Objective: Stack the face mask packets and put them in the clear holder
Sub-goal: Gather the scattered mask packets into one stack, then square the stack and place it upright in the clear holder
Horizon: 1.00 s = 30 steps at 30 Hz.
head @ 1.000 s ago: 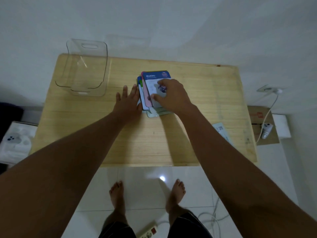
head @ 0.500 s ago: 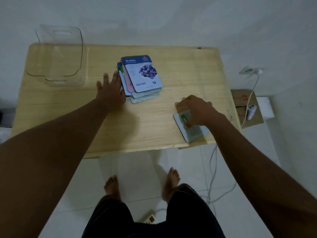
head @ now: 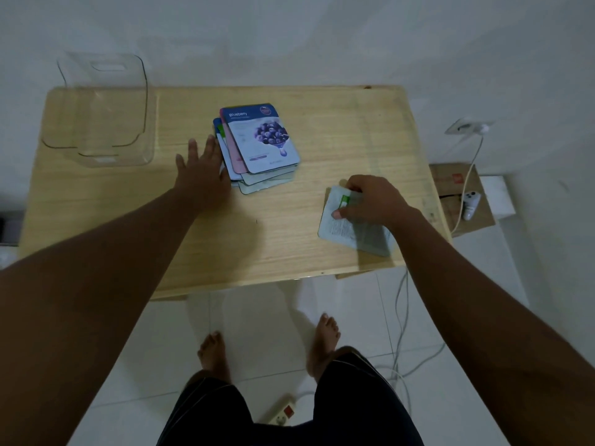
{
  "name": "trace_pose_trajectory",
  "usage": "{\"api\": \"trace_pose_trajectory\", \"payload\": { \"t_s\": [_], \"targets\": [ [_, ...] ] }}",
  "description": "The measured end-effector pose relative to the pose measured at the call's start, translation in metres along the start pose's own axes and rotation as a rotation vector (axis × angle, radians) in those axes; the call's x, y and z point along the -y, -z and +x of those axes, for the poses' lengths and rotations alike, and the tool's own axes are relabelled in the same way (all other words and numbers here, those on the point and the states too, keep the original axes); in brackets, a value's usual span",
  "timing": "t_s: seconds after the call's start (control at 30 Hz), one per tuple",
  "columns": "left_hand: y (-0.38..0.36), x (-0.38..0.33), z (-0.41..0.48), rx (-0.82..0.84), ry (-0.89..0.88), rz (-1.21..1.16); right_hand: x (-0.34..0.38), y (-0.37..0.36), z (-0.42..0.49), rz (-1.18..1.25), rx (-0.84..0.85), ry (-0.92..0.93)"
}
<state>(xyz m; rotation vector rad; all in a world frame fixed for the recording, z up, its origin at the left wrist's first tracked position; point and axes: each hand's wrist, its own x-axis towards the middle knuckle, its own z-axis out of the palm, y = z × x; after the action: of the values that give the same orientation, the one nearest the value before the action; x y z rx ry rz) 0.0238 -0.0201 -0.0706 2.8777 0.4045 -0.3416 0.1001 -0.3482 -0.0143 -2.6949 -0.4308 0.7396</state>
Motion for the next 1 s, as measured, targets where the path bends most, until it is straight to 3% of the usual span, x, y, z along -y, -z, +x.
{"api": "trace_pose_trajectory", "payload": {
  "t_s": [0.3, 0.47, 0.77, 1.0],
  "targets": [
    [0.0, 0.0, 0.0, -0.003, 0.0, -0.039, 0.026, 0.044, 0.036, 0.322, -0.32, 0.04],
    [0.001, 0.002, 0.0, 0.008, -0.003, -0.062, 0.085, 0.055, 0.072, 0.282, -0.481, 0.089],
    [0.004, 0.003, 0.002, 0.036, 0.016, -0.107, 0.196, 0.02, 0.11, 0.209, -0.35, 0.136],
    [0.005, 0.007, 0.005, 0.075, 0.026, -0.106, 0.211, -0.012, 0.111, 0.163, -0.25, 0.203]
  ]
}}
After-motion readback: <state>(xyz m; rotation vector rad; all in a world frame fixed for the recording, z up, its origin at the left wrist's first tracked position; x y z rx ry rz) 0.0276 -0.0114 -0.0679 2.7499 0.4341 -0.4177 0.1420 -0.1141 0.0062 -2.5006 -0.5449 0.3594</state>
